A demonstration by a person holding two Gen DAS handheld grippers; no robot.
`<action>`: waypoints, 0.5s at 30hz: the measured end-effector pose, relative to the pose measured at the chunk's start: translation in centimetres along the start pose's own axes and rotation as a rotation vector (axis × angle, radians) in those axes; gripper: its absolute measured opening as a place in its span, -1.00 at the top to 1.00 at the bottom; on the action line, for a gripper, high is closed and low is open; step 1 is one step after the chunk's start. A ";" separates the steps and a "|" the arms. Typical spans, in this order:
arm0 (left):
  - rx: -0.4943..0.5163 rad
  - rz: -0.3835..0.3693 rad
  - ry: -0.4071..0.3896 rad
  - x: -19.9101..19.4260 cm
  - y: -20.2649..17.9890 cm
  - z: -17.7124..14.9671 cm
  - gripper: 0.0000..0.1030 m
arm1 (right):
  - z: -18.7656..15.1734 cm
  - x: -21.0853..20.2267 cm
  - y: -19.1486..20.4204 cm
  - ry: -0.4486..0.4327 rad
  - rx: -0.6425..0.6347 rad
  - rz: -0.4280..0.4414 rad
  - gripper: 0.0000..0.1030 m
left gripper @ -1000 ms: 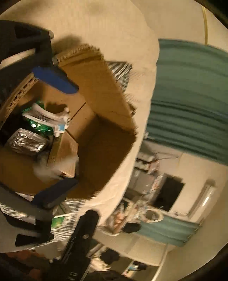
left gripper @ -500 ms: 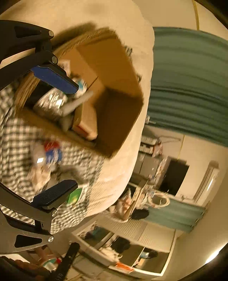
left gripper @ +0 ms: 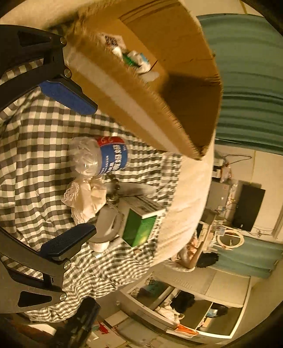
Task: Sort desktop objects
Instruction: 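Grasp the white tape roll with the right tool while the left grasps the water bottle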
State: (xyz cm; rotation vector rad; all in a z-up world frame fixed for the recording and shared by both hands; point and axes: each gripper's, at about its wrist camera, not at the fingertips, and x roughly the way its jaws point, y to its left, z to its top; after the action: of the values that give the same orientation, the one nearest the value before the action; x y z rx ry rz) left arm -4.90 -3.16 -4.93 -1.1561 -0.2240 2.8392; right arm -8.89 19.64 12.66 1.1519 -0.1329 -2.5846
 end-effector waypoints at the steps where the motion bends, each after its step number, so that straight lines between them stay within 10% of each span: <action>1: -0.005 0.003 0.008 0.5 0.0 0.0 -0.98 | -0.2 0.9 0.2 0.010 0.001 0.016 -0.19; 15: -0.093 0.005 0.083 7.2 2.0 0.0 -0.98 | -1.0 12.0 -1.5 0.091 0.239 0.212 0.16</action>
State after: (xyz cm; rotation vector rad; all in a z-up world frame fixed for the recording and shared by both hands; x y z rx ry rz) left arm -10.09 -4.30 -10.25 -1.2907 -0.3521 2.8051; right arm -16.06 17.35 3.20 1.2583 -0.5266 -2.3727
